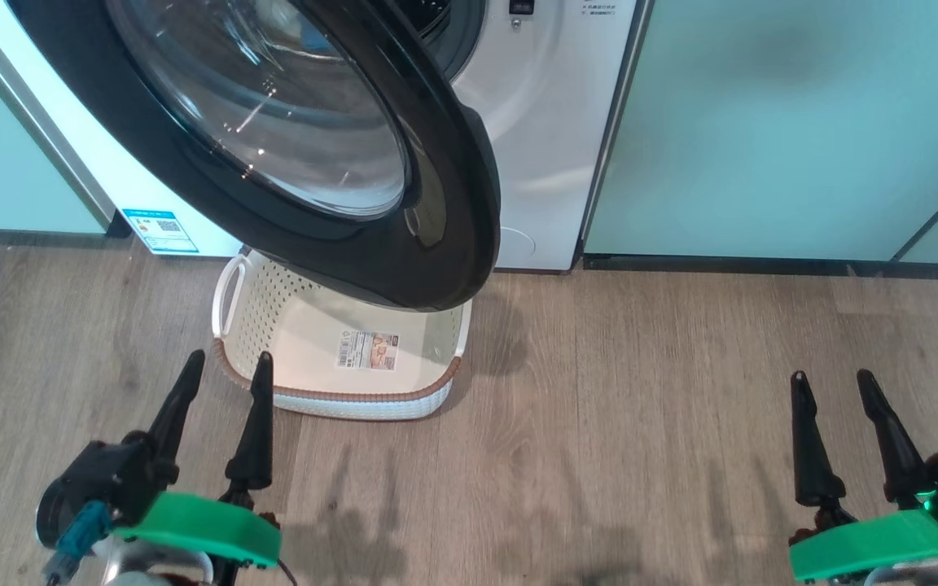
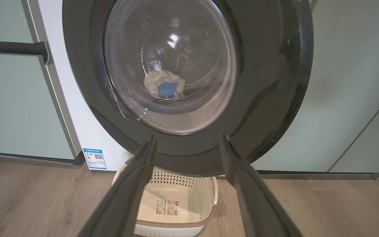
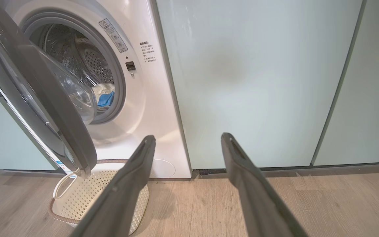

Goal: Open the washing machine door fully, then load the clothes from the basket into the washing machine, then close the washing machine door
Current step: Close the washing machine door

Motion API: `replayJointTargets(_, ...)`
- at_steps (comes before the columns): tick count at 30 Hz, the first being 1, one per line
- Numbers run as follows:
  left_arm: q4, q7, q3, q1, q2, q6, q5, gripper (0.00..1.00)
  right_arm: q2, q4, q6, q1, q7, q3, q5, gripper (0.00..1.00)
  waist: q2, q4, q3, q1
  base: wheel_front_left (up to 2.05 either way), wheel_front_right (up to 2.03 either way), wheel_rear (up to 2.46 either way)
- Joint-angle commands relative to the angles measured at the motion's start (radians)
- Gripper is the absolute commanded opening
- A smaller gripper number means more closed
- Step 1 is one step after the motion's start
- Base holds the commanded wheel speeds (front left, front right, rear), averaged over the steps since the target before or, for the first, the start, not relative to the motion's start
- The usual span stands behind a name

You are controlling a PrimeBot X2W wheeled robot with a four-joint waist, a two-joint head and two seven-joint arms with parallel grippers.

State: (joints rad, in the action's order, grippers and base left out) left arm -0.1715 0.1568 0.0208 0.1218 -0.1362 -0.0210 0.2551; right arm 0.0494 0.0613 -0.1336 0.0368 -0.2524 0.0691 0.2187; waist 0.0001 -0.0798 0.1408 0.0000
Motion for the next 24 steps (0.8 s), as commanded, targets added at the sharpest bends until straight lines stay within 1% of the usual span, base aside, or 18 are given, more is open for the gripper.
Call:
replayJointTargets(1,-0.030,0.000,0.029,-0.025,-0.004,-0.005,-0.011,1.00,0.004,-0.032,0.003,-0.014,-0.009,0.020,-0.003,1.00,-0.0001,0.000,0.000,0.0000,0.00,0.00,0.00)
replayJointTargets(5,-0.031,0.002,0.024,-0.023,-0.005,-0.008,-0.013,1.00,0.004,-0.034,0.003,-0.014,-0.009,0.022,-0.002,1.00,-0.0001,0.001,0.001,0.0000,0.00,0.00,0.00)
replayJointTargets(6,-0.032,0.002,0.023,-0.023,-0.005,-0.009,-0.013,1.00,0.003,-0.034,0.003,-0.014,-0.009,0.021,-0.001,0.96,-0.0001,0.001,0.002,0.0000,0.00,0.00,0.00)
replayJointTargets(7,-0.032,0.003,0.022,-0.023,-0.005,-0.010,-0.015,1.00,0.003,-0.034,0.003,-0.014,-0.009,0.021,-0.001,0.53,-0.0001,0.002,0.002,0.0000,0.00,0.00,0.00)
replayJointTargets(8,-0.033,0.004,0.020,-0.024,-0.005,-0.010,-0.015,1.00,0.003,-0.032,0.003,-0.013,-0.009,0.023,0.003,0.04,-0.0001,0.002,0.002,0.0000,0.00,0.00,0.00)
replayJointTargets(9,-0.034,0.005,0.018,-0.025,-0.005,-0.010,-0.015,1.00,0.003,-0.030,0.003,-0.013,-0.009,0.025,0.009,0.00,-0.0001,0.003,0.002,0.0000,0.00,0.00,0.00)
replayJointTargets(16,-0.036,0.010,0.002,-0.042,-0.004,-0.012,-0.019,1.00,0.008,-0.026,0.003,-0.018,-0.009,0.022,0.029,0.00,-0.0001,0.021,0.013,0.0000,0.00,0.00,0.00)
replayJointTargets(21,-0.030,0.018,-0.016,-0.062,0.003,-0.012,-0.019,1.00,0.028,-0.008,0.003,-0.049,-0.009,0.027,0.036,0.00,-0.0001,0.063,0.023,0.0000,0.00,0.00,0.00)
replayJointTargets(24,-0.023,0.024,-0.025,-0.071,0.010,-0.013,-0.016,1.00,0.045,0.012,0.003,-0.090,-0.009,0.035,0.045,0.00,-0.0001,0.100,0.028,0.0000,0.00,0.00,0.00)
